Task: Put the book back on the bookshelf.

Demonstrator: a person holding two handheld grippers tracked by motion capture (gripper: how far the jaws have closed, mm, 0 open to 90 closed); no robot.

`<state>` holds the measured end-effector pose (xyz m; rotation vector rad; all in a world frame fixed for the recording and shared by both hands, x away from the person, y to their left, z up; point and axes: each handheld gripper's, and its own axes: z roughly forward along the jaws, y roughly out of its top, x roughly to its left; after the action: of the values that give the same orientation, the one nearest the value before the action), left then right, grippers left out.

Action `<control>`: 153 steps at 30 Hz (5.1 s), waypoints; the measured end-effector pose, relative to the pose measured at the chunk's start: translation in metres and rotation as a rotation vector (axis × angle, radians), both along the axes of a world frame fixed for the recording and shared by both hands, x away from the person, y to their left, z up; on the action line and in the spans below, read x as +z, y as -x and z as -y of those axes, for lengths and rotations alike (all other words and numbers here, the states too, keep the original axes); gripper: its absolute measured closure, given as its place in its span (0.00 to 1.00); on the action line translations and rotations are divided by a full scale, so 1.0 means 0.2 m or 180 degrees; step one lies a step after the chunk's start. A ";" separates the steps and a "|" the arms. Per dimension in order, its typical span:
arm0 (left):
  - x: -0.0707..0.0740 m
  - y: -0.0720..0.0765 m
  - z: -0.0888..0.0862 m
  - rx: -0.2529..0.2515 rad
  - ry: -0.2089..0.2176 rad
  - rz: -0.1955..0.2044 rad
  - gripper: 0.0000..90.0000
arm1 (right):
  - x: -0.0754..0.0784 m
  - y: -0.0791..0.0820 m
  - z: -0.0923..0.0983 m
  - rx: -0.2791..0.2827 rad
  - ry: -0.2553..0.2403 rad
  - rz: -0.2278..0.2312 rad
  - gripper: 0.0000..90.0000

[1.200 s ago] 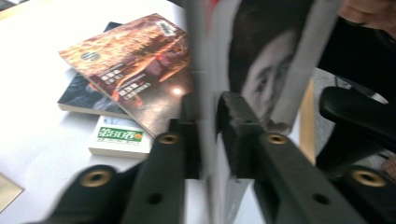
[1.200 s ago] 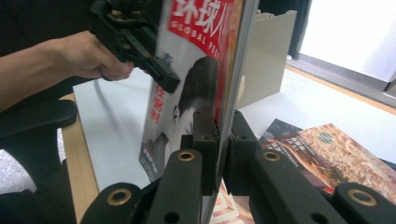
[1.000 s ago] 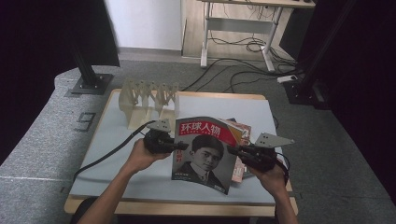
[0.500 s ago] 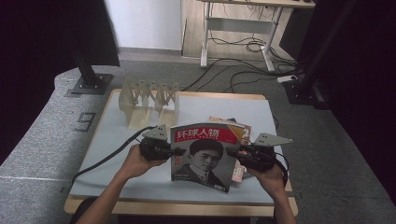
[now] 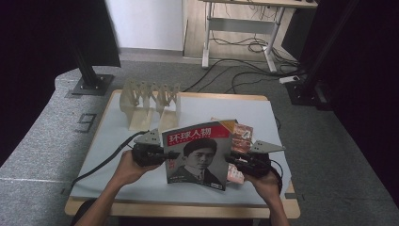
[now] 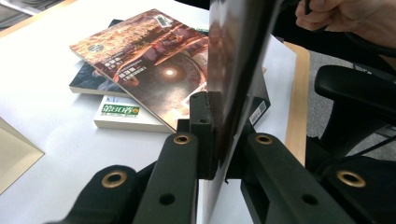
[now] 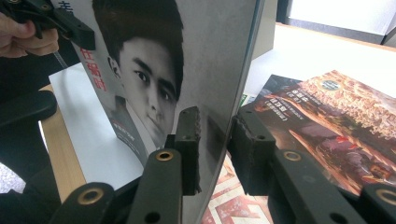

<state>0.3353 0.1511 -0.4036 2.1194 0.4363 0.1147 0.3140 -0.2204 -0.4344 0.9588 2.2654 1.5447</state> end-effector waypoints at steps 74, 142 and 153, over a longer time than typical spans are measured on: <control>0.27 -0.09 -0.44 0.1159 0.0095 -0.0085 0.97 | -0.48 0.03 0.48 -0.1271 0.0808 -0.0685 0.07; 0.48 -0.35 -0.82 0.2562 -0.0042 0.0197 0.97 | -0.54 0.05 0.46 -0.1171 0.0955 -0.0429 0.00; 0.42 -0.46 -0.74 0.2628 0.0084 0.0271 0.97 | -0.54 0.05 0.46 -0.1171 0.0952 -0.0426 0.00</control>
<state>0.4270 0.2985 -0.3202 1.7767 1.2253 0.6593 0.3038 -0.3133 -0.5424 1.3258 2.1639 0.9860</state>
